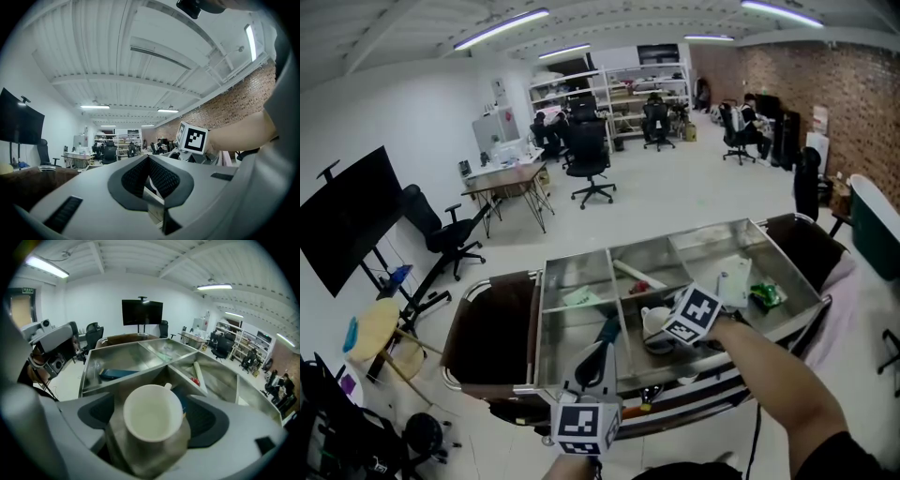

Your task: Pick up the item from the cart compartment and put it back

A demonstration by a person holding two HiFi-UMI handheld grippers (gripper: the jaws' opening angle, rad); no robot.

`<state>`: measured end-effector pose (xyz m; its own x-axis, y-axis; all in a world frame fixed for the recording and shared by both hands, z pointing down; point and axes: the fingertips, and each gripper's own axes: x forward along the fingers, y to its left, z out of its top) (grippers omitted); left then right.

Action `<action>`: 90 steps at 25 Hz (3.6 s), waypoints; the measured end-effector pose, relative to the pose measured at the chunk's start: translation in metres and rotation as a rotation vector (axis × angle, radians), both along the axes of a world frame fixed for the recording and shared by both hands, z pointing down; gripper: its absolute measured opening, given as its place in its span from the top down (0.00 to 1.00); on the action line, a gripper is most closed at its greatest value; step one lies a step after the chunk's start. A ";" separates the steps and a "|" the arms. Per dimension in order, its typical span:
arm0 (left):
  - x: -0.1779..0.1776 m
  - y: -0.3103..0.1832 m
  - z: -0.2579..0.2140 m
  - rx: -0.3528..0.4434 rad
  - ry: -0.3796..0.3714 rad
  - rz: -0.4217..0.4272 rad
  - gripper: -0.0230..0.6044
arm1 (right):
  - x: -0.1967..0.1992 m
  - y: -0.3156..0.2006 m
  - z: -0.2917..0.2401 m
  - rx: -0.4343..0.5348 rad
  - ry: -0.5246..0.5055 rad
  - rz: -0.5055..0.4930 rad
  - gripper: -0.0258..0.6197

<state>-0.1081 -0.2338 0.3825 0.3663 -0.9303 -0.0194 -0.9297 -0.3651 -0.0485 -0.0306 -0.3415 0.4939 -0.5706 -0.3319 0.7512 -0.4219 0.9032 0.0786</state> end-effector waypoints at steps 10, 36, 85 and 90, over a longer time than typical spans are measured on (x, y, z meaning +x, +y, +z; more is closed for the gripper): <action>-0.002 0.000 0.002 0.006 -0.001 -0.004 0.96 | 0.001 -0.008 0.027 -0.040 0.062 0.010 0.18; -0.009 -0.005 0.008 -0.002 -0.001 -0.018 0.96 | 0.008 -0.001 -0.008 0.001 -0.095 0.043 0.23; 0.020 0.003 0.008 -0.011 -0.011 0.046 0.96 | 0.102 0.118 -0.089 0.257 -0.696 0.292 0.23; 0.017 0.002 0.004 0.015 -0.015 0.031 0.96 | 0.101 0.117 -0.091 0.260 -0.696 0.288 0.23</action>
<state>-0.0914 -0.2316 0.3862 0.3955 -0.9181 -0.0276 -0.9170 -0.3930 -0.0682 0.0701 -0.2242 0.4025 -0.7455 -0.6533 0.1318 -0.6656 0.7402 -0.0956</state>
